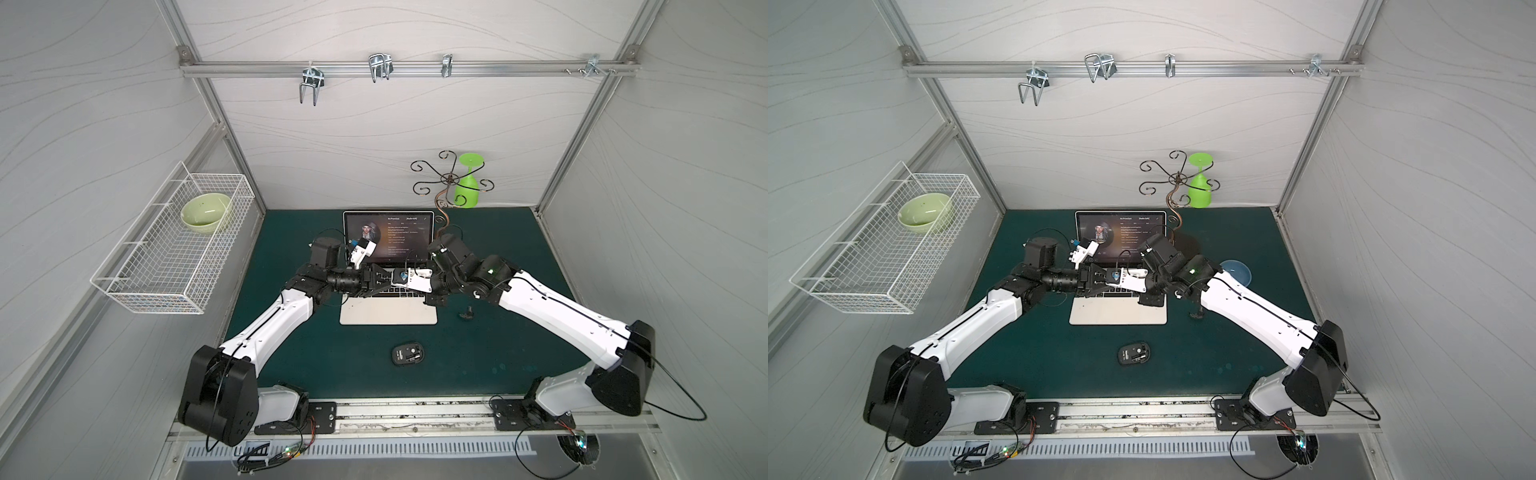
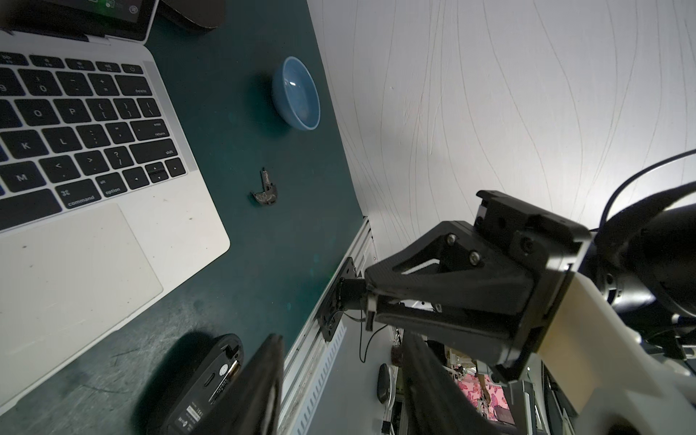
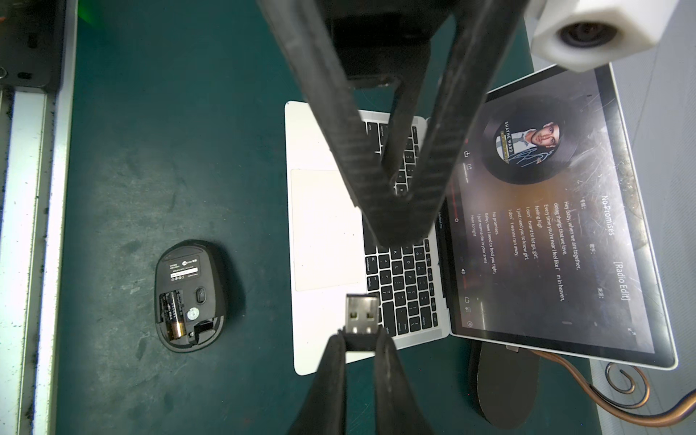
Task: Remove the wireless mouse receiver from the laptop
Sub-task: Take out the USB plug from the USB port.
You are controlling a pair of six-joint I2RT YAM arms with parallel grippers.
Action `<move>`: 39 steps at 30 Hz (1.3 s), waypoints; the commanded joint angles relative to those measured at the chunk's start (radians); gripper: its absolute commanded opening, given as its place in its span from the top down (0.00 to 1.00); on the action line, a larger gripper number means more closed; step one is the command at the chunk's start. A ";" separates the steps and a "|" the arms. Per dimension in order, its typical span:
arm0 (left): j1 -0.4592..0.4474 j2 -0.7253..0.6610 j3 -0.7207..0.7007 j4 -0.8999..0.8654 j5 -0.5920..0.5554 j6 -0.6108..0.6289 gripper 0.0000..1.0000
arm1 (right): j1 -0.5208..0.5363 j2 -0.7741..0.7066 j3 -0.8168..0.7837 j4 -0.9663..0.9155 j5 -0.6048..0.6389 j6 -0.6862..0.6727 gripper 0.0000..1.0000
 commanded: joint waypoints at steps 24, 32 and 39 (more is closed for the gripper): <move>-0.053 0.053 0.061 0.069 0.041 -0.036 0.76 | 0.047 0.061 0.058 0.036 0.029 0.020 1.00; -0.053 0.069 0.058 0.079 0.062 -0.040 1.00 | 0.048 0.075 0.056 0.045 0.045 0.033 1.00; -0.048 0.066 0.078 0.039 0.079 0.019 1.00 | 0.022 0.015 0.015 0.120 0.092 0.143 0.01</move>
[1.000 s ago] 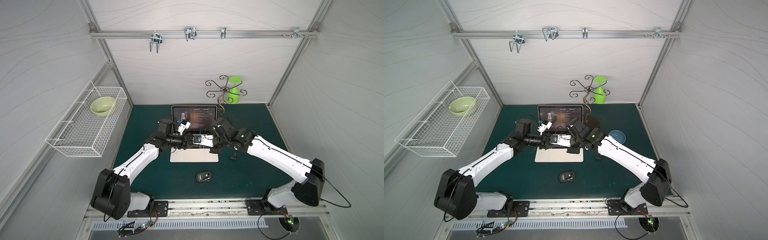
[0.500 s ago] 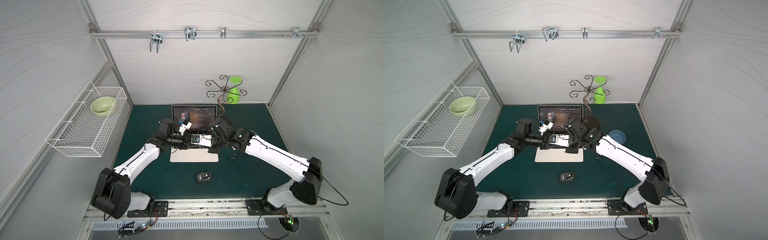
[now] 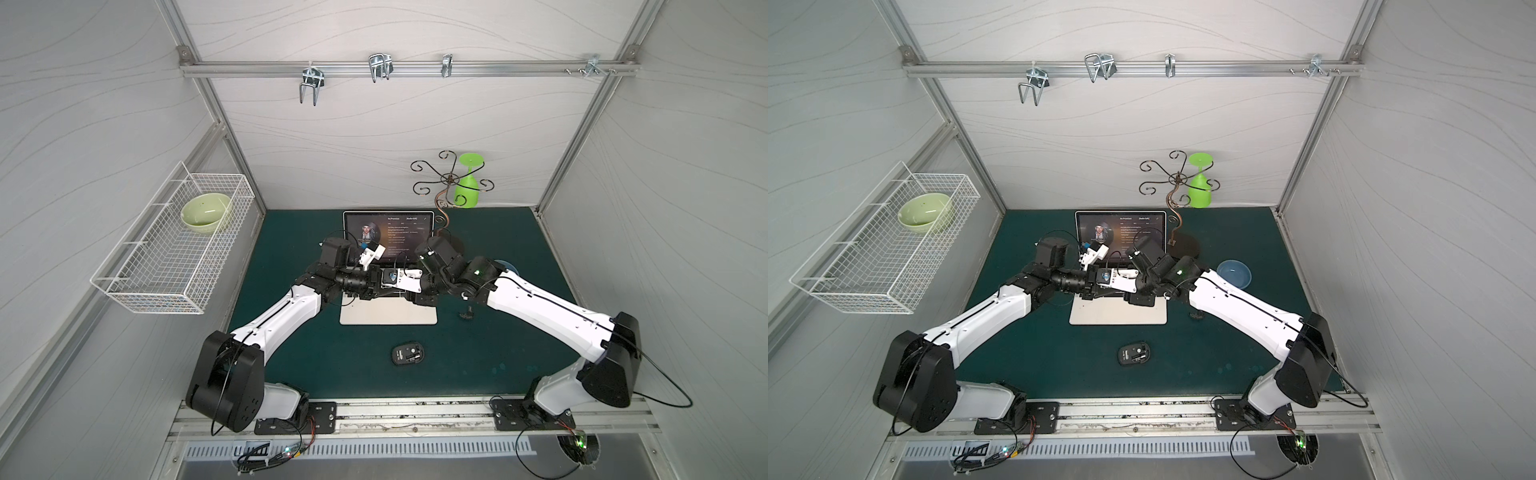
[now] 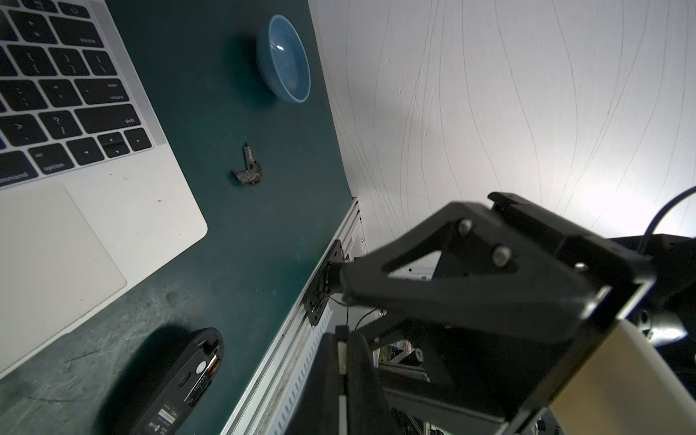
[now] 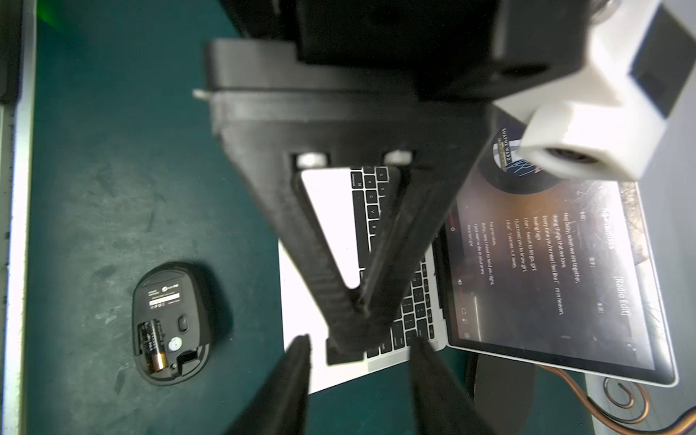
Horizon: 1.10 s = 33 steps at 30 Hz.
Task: Remove the wireless mouse receiver from the laptop
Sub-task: Take out the USB plug from the USB port.
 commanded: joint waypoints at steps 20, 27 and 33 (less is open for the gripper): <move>0.040 -0.090 0.070 0.276 0.242 0.032 1.00 | -0.450 -0.195 -0.255 0.556 -1.068 1.372 0.29; 0.029 -0.089 0.084 0.277 0.244 0.027 1.00 | -0.380 -0.154 -0.247 0.601 -1.057 1.405 0.51; 0.029 -0.094 0.090 0.275 0.244 0.031 1.00 | -0.351 -0.133 -0.254 0.624 -1.066 1.419 0.58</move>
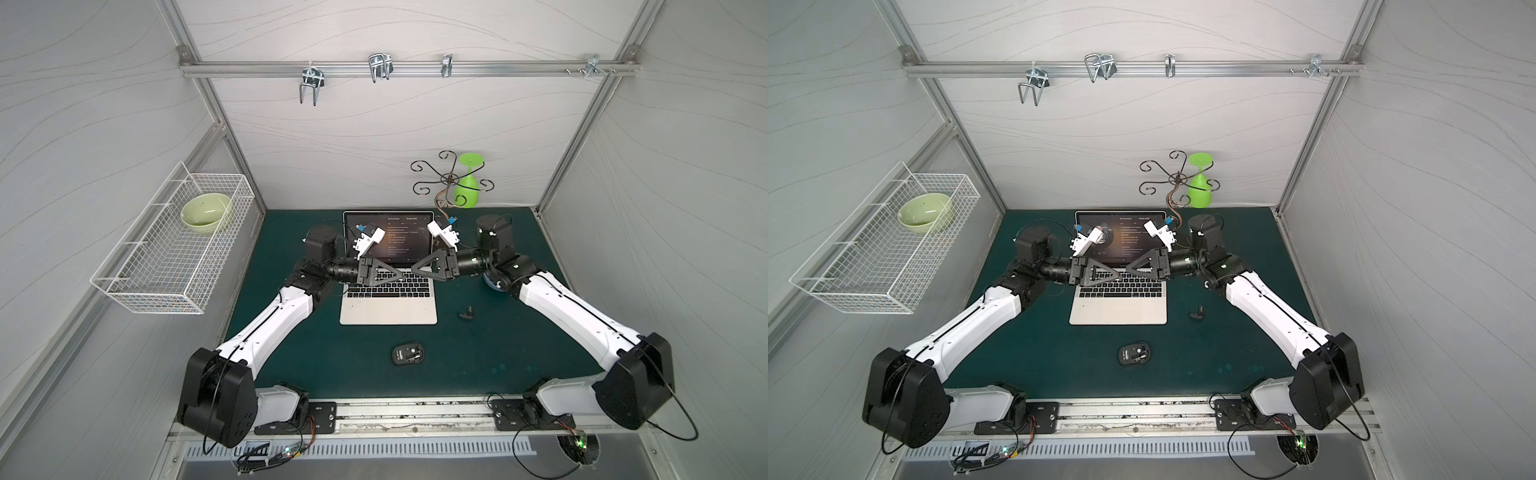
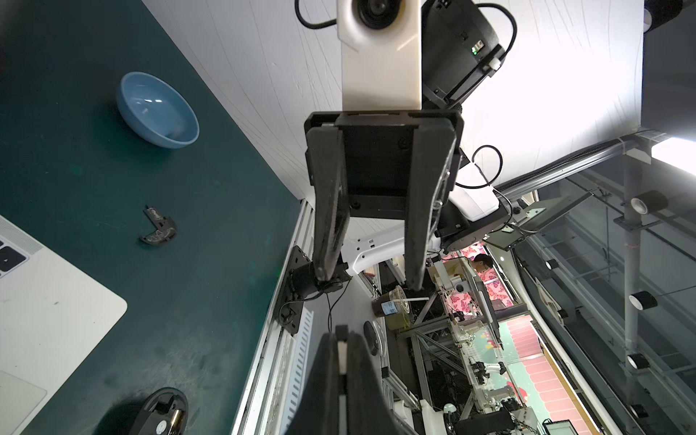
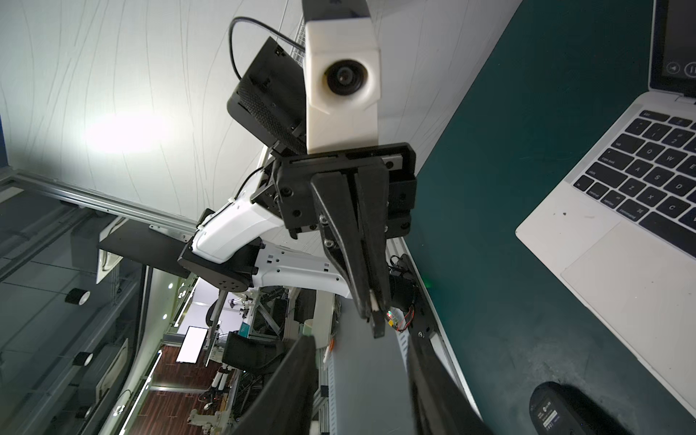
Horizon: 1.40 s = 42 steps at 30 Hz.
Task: Remove the wireless mouse receiver from the laptop
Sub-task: Take out the USB plug from the USB port.
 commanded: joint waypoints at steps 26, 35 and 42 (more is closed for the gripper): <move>-0.003 -0.019 0.051 0.058 0.026 0.010 1.00 | 0.085 0.041 -0.064 0.195 0.027 0.097 0.78; -0.003 -0.024 0.051 0.047 0.026 0.017 1.00 | 0.058 0.009 -0.105 0.239 0.046 0.125 0.70; -0.003 -0.021 0.051 0.046 0.026 0.017 1.00 | 0.053 -0.004 -0.120 0.286 0.057 0.149 0.76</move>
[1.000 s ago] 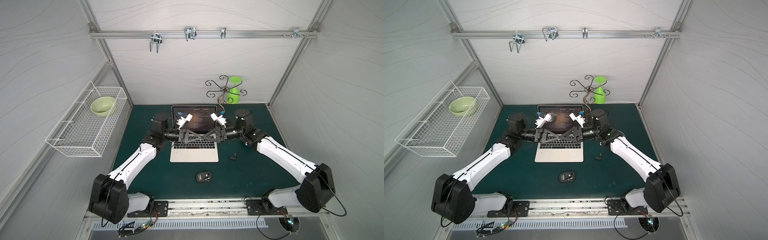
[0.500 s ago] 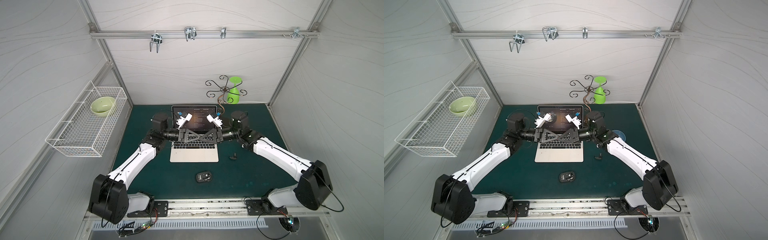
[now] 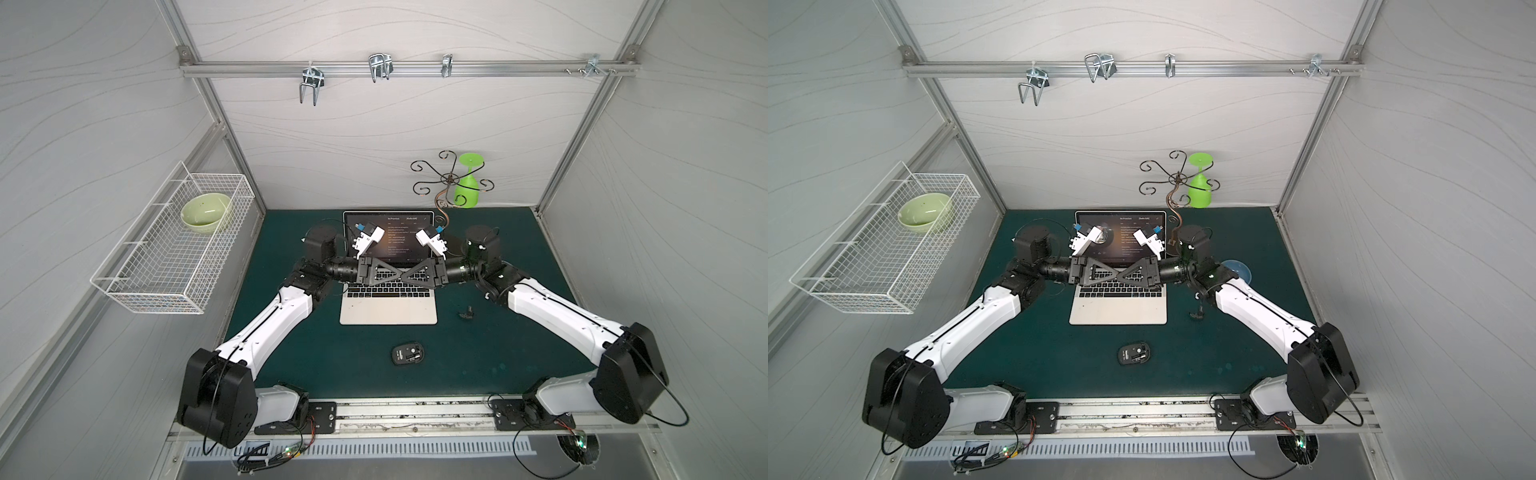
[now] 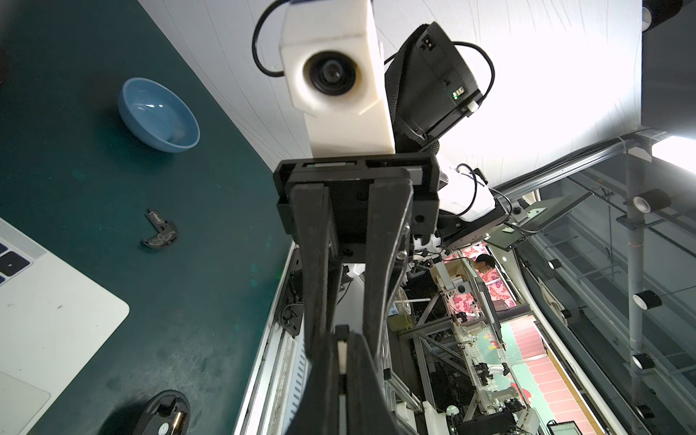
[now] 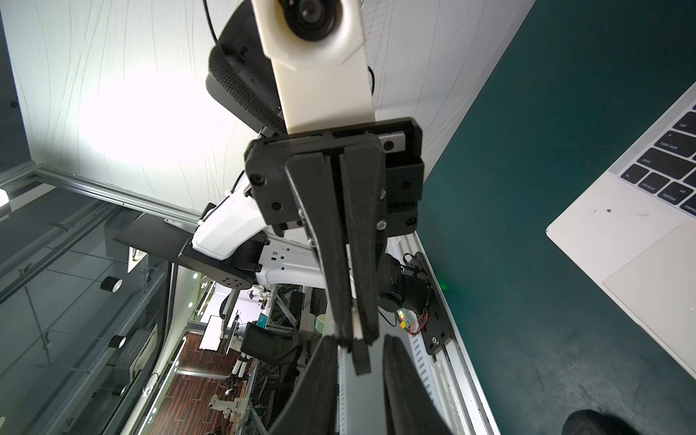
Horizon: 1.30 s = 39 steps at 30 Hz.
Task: Remove the wireless mouse receiver from the laptop
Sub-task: Take out the USB plug from the USB port.
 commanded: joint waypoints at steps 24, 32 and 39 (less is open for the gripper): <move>-0.004 0.005 0.044 0.041 0.026 -0.006 1.00 | -0.009 -0.006 0.005 0.081 0.084 0.044 1.00; 0.064 -0.050 0.033 -0.066 -0.072 0.070 0.01 | -0.056 -0.046 0.023 -0.173 0.138 -0.096 1.00; 0.099 -0.120 0.031 -0.429 -0.249 0.335 0.01 | -0.062 -0.101 0.101 -0.707 0.363 -0.400 1.00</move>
